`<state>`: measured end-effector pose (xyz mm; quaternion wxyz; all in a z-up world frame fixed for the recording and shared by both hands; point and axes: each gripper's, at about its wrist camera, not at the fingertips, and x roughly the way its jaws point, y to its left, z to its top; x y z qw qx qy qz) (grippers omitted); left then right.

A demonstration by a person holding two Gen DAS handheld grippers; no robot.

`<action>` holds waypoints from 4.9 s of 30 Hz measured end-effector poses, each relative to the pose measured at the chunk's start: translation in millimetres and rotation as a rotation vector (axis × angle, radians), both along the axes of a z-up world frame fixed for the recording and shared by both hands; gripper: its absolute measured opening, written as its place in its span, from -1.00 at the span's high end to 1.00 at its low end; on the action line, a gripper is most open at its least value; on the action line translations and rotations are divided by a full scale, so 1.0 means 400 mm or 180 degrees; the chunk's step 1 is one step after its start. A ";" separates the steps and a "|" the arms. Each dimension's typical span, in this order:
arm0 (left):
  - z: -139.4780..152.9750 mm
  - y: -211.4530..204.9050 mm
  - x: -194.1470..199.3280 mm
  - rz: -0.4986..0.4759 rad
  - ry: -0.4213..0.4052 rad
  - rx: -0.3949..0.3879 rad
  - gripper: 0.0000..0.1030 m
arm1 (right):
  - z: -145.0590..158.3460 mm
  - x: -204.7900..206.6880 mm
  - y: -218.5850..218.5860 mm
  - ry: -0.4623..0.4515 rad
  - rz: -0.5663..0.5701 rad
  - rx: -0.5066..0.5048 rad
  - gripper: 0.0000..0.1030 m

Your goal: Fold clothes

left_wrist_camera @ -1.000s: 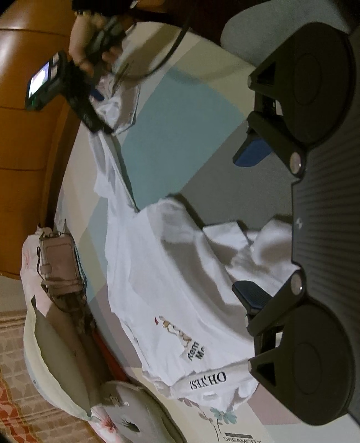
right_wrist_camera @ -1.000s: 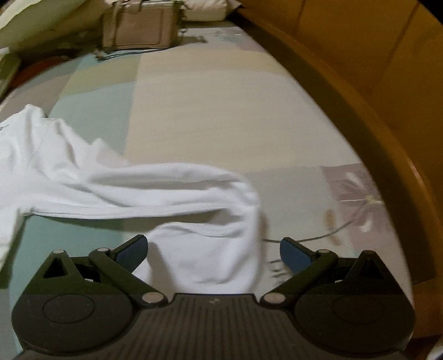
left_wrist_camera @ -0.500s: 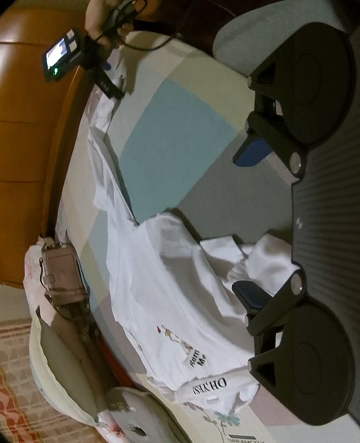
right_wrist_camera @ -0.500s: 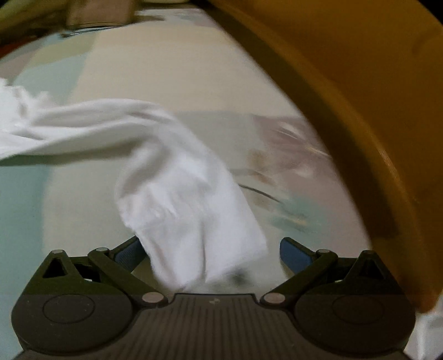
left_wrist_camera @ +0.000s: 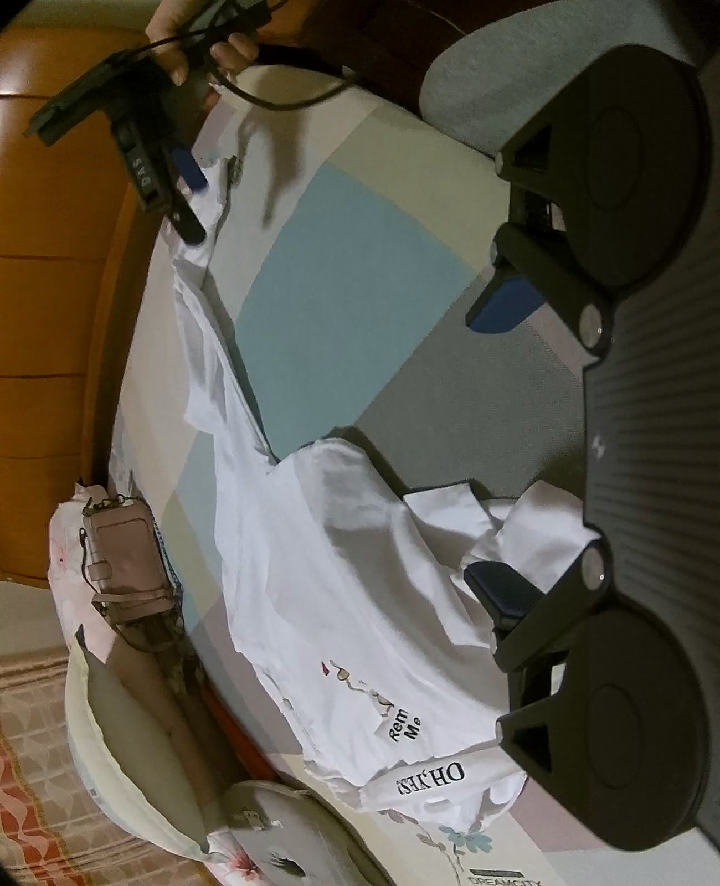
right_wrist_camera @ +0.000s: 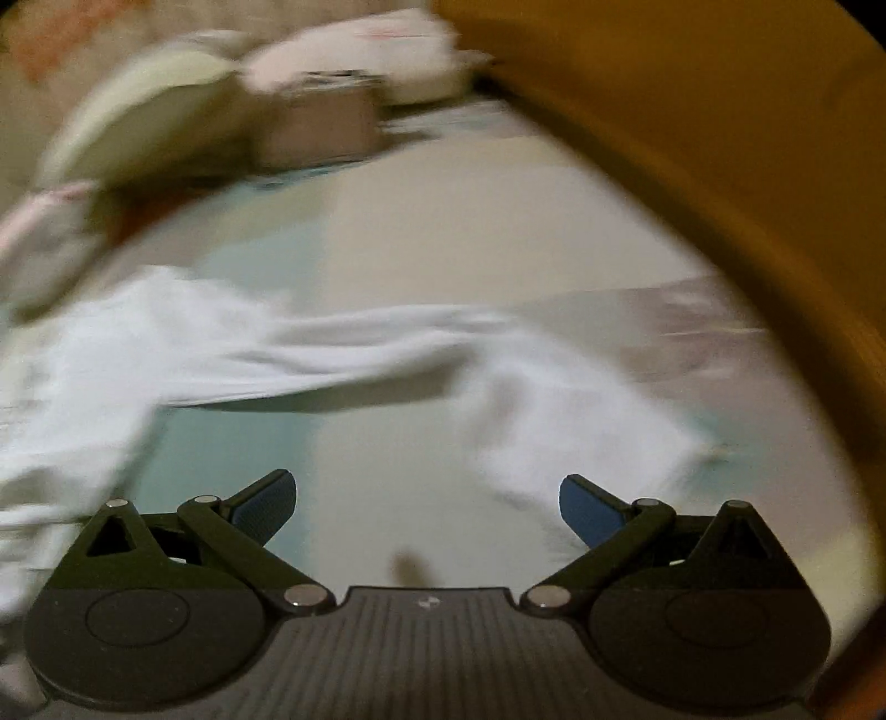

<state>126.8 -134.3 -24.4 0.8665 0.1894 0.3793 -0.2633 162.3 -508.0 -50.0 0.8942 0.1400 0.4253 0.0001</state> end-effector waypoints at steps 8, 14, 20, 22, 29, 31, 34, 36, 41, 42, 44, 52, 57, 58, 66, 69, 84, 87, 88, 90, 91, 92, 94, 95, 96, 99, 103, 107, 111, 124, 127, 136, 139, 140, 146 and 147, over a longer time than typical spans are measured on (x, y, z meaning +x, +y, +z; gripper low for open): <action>-0.025 -0.001 0.022 0.0021 0.0070 0.0099 -0.74 | -0.110 0.090 -0.002 -0.0004 0.0076 0.0001 -1.00; -0.038 0.003 0.039 0.0059 0.0111 0.0081 -0.74 | -0.107 0.057 -0.123 -0.0131 -0.0293 -0.0199 -1.00; -0.037 0.009 0.043 0.0077 0.0114 0.0071 -0.74 | -0.101 0.019 -0.222 -0.0110 -0.0710 -0.0199 -0.96; -0.033 0.011 0.041 0.0074 0.0097 0.0056 -0.74 | -0.097 0.011 -0.222 0.0044 -0.0871 -0.0393 -0.96; -0.021 0.014 0.044 0.0083 0.0064 -0.0002 -0.74 | -0.051 -0.044 -0.178 -0.0232 -0.0687 -0.0338 -0.94; -0.015 0.017 0.045 0.0073 0.0078 -0.0060 -0.74 | -0.036 -0.036 -0.155 -0.0320 -0.0589 -0.0345 -0.87; -0.008 0.030 0.051 0.0107 0.0066 -0.0101 -0.74 | -0.021 -0.010 -0.119 -0.0418 -0.0436 -0.0335 -0.77; -0.004 0.039 0.055 0.0130 0.0057 -0.0129 -0.74 | -0.017 0.015 -0.093 -0.0446 -0.0330 -0.0311 -0.76; 0.003 0.066 0.066 0.0219 0.0064 -0.0212 -0.74 | -0.026 0.072 -0.003 -0.0428 -0.0053 -0.0227 -0.75; 0.004 0.074 0.067 0.0238 0.0061 -0.0232 -0.74 | -0.030 0.079 0.024 -0.0420 0.0010 -0.0216 -0.75; 0.008 0.089 0.067 0.0273 0.0047 -0.0243 -0.74 | -0.038 0.087 0.082 -0.0402 0.0136 -0.0210 -0.75; 0.052 0.175 0.042 0.0452 -0.0080 -0.0230 -0.74 | -0.081 0.067 0.359 -0.0198 0.0481 -0.0351 -1.00; 0.078 0.264 0.033 0.0764 -0.0220 -0.0140 -0.75 | -0.131 0.015 0.478 0.0043 0.0525 -0.0385 -1.00; 0.077 0.280 0.040 0.0849 -0.0235 -0.0111 -0.78 | -0.136 0.005 0.494 0.0062 0.0522 -0.0417 -1.00; 0.001 0.374 0.144 0.1473 -0.0162 0.0141 -0.82 | -0.107 -0.055 0.567 0.0028 0.0638 -0.0447 -1.00; -0.038 0.367 0.177 0.1463 -0.0013 0.0122 -0.82 | -0.094 -0.060 0.577 -0.0013 0.0642 -0.0427 -1.00; -0.120 0.377 0.225 0.1653 0.0069 0.0280 -0.85 | -0.087 -0.063 0.591 -0.0027 0.0604 -0.0497 -1.00; -0.117 0.402 0.230 0.1752 0.0036 0.0329 -0.85 | -0.082 -0.069 0.593 -0.0050 0.0607 -0.0547 -1.00; -0.117 0.410 0.231 0.1785 0.0025 0.0346 -0.85 | -0.080 -0.071 0.591 -0.0057 0.0592 -0.0564 -1.00; -0.115 0.426 0.234 0.1851 0.0003 0.0379 -0.85 | -0.079 -0.072 0.585 -0.0061 0.0550 -0.0567 -1.00; -0.114 0.434 0.236 0.1884 -0.0008 0.0396 -0.85 | -0.078 -0.072 0.582 -0.0063 0.0524 -0.0561 -1.00; -0.113 0.443 0.237 0.1916 -0.0019 0.0413 -0.85 | -0.078 -0.072 0.579 -0.0063 0.0509 -0.0559 -1.00; -0.109 0.450 0.241 0.1931 -0.0101 0.0496 -0.85 | -0.076 -0.074 0.579 -0.0072 0.0496 -0.0581 -1.00; -0.106 0.454 0.245 0.1934 -0.0131 0.0539 -0.85 | -0.076 -0.075 0.579 -0.0079 0.0495 -0.0598 -1.00; -0.103 0.457 0.248 0.1936 -0.0161 0.0582 -0.85 | -0.075 -0.075 0.578 -0.0081 0.0493 -0.0608 -1.00; -0.092 0.475 0.258 0.1972 -0.0257 0.0699 -0.85 | -0.074 -0.076 0.575 -0.0087 0.0484 -0.0624 -1.00; -0.083 0.519 0.274 0.2107 -0.0368 0.0895 -0.84 | -0.075 -0.072 0.570 -0.0076 0.0464 -0.0618 -1.00; -0.085 0.592 0.300 0.2318 -0.0381 0.1051 -0.84 | -0.077 -0.069 0.569 -0.0066 0.0456 -0.0618 -1.00; -0.086 0.647 0.328 0.2427 -0.0420 0.1229 -0.83 | -0.080 -0.065 0.572 -0.0046 0.0454 -0.0639 -1.00; -0.098 0.873 0.503 0.2867 -0.0325 0.1625 -0.82 | -0.088 -0.040 0.589 0.0035 0.0415 -0.0790 -1.00; -0.093 0.889 0.518 0.2822 -0.0244 0.1499 -0.82 | -0.090 -0.032 0.591 0.0072 0.0397 -0.0854 -1.00; -0.077 0.934 0.562 0.2683 -0.0003 0.1121 -0.79 | -0.074 -0.030 0.624 0.0042 0.0476 -0.0958 -1.00; -0.038 0.897 0.488 0.2515 -0.0009 0.0843 -0.79 | -0.061 -0.036 0.638 -0.0011 0.0542 -0.0973 -1.00; -0.023 0.883 0.461 0.2463 -0.0009 0.0747 -0.80 | -0.056 -0.039 0.642 -0.0034 0.0559 -0.0971 -1.00; -0.022 0.770 0.387 0.2200 0.0291 0.0095 -0.83 | -0.049 -0.048 0.659 -0.0080 0.0590 -0.0819 -1.00; -0.036 0.749 0.388 0.2185 0.0309 0.0078 -0.83 | -0.048 -0.052 0.663 -0.0080 0.0603 -0.0795 -1.00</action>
